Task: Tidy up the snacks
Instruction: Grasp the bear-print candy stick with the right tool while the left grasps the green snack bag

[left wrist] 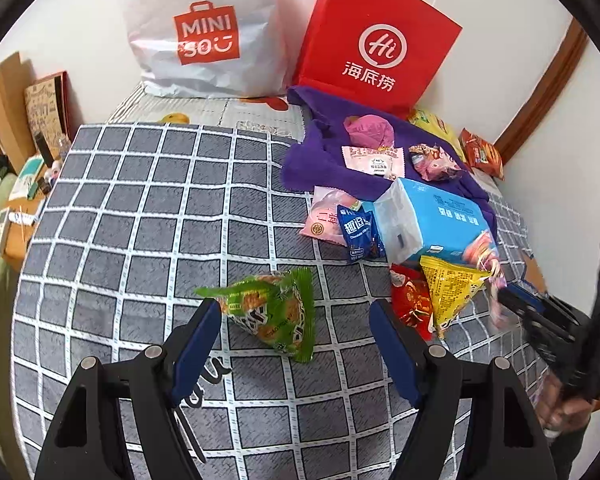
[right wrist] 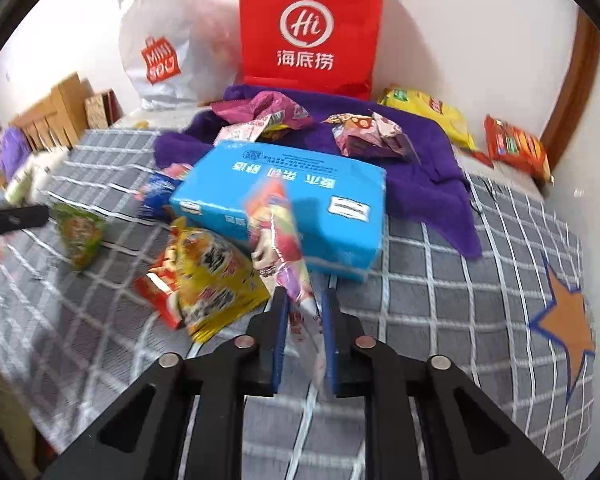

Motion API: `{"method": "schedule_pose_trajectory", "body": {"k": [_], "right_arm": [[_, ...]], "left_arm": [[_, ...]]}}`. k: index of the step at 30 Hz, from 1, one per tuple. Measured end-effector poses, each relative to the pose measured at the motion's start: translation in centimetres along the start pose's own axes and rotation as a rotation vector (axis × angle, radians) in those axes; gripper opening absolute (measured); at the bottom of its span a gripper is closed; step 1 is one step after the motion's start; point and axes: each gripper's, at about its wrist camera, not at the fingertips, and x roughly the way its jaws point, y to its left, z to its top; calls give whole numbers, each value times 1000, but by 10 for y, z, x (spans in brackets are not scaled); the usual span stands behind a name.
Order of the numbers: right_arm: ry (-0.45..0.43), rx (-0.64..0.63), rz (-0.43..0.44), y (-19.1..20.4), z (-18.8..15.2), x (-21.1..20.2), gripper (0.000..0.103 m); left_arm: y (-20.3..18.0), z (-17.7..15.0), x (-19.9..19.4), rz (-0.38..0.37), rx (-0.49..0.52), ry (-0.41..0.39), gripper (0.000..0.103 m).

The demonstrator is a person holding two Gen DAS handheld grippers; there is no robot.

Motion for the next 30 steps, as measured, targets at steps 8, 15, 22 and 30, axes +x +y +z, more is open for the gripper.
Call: {"method": "schedule_pose_trajectory", "body": {"k": [8, 15, 22, 30], "right_arm": [[40, 34, 54, -11, -20, -13, 18], [87, 7, 78, -5, -31, 13, 41], [92, -6, 48, -3, -56, 26, 41], [34, 78, -18, -28, -51, 26, 23]], "left_arm": [[1, -6, 8, -29, -29, 16, 74], [11, -8, 5, -6, -47, 2, 74], [15, -13, 19, -1, -43, 20, 74], [12, -9, 45, 78, -26, 42, 74]]}}
